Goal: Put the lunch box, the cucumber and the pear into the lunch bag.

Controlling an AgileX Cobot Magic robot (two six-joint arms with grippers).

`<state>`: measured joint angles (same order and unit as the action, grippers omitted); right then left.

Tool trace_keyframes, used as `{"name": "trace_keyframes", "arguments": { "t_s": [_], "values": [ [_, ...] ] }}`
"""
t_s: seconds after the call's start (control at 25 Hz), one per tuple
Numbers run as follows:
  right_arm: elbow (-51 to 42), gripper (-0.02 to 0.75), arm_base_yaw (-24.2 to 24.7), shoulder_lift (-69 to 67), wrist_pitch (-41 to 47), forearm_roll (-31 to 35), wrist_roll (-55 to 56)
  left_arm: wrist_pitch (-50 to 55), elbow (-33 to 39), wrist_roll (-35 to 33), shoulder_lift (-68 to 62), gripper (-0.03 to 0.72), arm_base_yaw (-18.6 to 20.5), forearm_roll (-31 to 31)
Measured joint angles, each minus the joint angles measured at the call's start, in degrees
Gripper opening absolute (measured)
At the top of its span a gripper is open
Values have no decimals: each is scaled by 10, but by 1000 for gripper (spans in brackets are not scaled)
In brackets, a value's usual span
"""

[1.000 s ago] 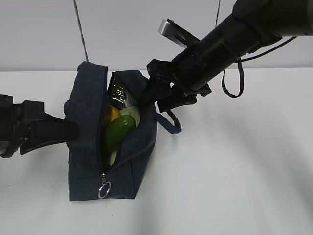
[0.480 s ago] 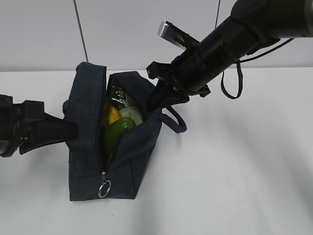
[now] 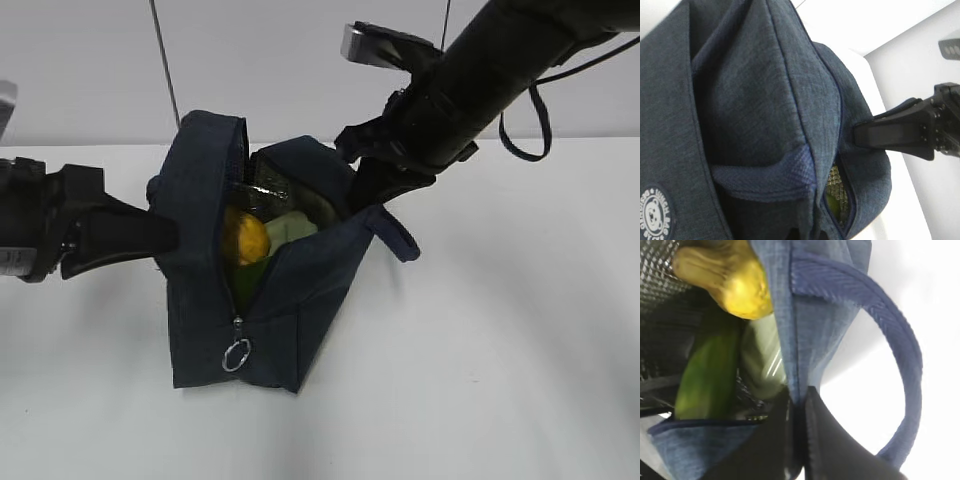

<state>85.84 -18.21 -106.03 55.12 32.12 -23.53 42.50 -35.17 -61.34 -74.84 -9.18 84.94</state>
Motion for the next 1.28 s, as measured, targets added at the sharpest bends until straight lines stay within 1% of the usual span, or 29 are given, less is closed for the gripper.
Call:
{"name": "trace_keyframes", "arguments": {
  "t_s": [0.12, 0.2, 0.32, 0.4, 0.48, 0.68, 0.8, 0.88, 0.96, 1.0, 1.08, 1.16, 1.2, 1.28],
  "values": [
    [0, 7, 0, 14, 4, -48, 18, 16, -21, 0, -22, -15, -11, -1],
    [0, 7, 0, 21, 10, -80, 35, 21, -40, 0, -44, -15, -31, -1],
    [0, 7, 0, 30, 18, -130, 57, 23, -68, 0, -75, -15, -72, -1],
    [0, 6, 0, 30, 21, -151, 63, 21, -80, 0, -92, -15, -90, 0],
    [0, 6, 0, 30, 22, -157, 65, 15, -83, 0, -100, -15, -98, 3],
    [0, 7, 0, 31, 23, -155, 67, 6, -85, 0, -102, -15, -97, 5],
    [0, 26, 0, 31, 23, -135, 51, 5, -85, 0, -102, -11, -97, 5],
    [0, 71, 0, 31, 22, -108, 27, 4, -85, 0, -102, 1, -97, 5],
    [0, 148, 0, 30, 18, -72, 1, 3, -85, 0, -102, 29, -97, 7],
    [0, 200, 0, 27, 16, -58, -10, 3, -85, 0, -102, 46, -97, 8],
    [0, 312, 0, 23, 14, -32, -24, 2, -85, 0, -102, 102, -97, 16],
    [0, 405, 0, 20, 14, -22, -31, 4, -85, 0, -102, 169, -97, 19],
    [0, 449, 0, 20, 14, -18, -34, 7, -85, 0, -102, 211, -97, 20],
    [0, 510, 0, 20, 14, -13, -35, 13, -85, 0, -102, 283, -97, 21]
  ]
}}
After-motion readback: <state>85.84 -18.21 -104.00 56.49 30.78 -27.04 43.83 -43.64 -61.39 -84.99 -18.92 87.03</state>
